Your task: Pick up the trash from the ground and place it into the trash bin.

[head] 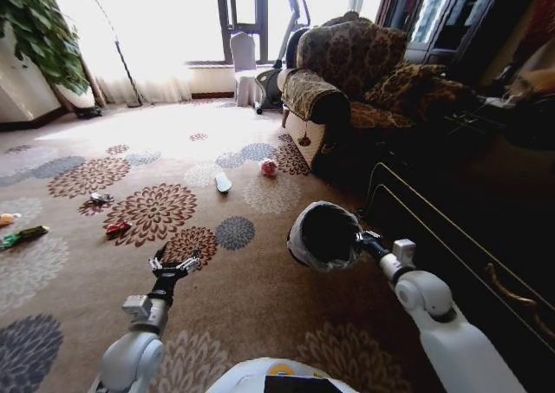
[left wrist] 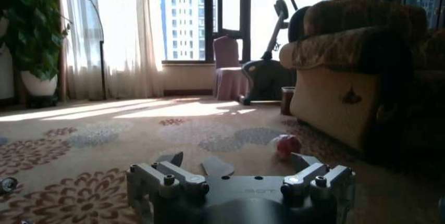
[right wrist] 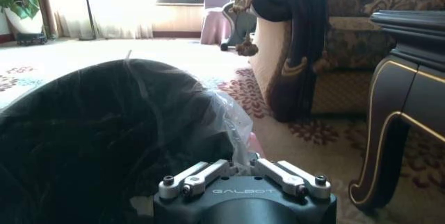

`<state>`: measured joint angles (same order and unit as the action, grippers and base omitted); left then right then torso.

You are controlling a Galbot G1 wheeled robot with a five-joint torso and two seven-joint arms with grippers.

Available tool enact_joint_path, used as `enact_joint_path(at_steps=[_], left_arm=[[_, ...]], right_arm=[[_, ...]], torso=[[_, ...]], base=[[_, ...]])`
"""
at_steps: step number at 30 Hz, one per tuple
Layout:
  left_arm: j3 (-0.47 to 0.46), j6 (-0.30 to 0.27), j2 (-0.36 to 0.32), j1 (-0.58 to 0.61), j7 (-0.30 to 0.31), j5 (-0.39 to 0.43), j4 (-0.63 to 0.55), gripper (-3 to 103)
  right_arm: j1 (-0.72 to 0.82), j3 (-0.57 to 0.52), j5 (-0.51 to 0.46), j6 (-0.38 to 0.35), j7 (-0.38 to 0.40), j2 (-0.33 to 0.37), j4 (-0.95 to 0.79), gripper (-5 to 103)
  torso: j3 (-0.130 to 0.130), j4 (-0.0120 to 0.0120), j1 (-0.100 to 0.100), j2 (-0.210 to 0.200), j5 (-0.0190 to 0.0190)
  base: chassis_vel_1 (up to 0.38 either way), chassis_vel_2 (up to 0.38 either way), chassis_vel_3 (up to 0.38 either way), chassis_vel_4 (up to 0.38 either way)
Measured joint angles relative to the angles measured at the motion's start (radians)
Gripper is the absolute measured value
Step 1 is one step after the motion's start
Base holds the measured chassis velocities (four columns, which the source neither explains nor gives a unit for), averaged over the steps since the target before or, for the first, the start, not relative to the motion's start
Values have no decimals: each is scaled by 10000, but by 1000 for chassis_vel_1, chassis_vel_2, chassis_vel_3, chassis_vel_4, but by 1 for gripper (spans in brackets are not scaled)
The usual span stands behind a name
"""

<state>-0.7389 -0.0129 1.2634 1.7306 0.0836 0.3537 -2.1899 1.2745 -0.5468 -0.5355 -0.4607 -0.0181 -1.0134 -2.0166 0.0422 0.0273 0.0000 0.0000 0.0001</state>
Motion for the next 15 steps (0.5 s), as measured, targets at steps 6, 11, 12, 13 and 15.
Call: enact_joint_path(at_steps=[6, 11, 12, 13, 15], left_arm=[[-58, -3, 108, 65, 0, -18, -116, 100], [-111, 12, 230, 143, -3, -98, -145, 100], [-111, 12, 230, 143, -3, -98, -145, 100], [-104, 12, 252, 145, -3, -131, -145, 100], [-54, 13, 321, 139, -4, -224, -146, 100]], right_arm=[[8, 1, -23, -28, 0, 52, -77, 1], [65, 7, -45, -21, 0, 58, -146, 1], [65, 7, -45, -21, 0, 58, -146, 1], [82, 6, -45, -14, 0, 55, -147, 1], [127, 2, -44, -12, 0, 59, -173, 1]], torso=[[0, 4, 0, 0, -2], [1, 1, 0, 0, -3], [1, 1, 0, 0, -3], [2, 0, 0, -1, -3], [3, 4, 1, -1, 2]], base=[[-164, 177, 169, -169], [-184, 180, 174, -188], [-177, 166, 141, -183], [-107, 166, 141, -183], [-93, 138, 79, -98]])
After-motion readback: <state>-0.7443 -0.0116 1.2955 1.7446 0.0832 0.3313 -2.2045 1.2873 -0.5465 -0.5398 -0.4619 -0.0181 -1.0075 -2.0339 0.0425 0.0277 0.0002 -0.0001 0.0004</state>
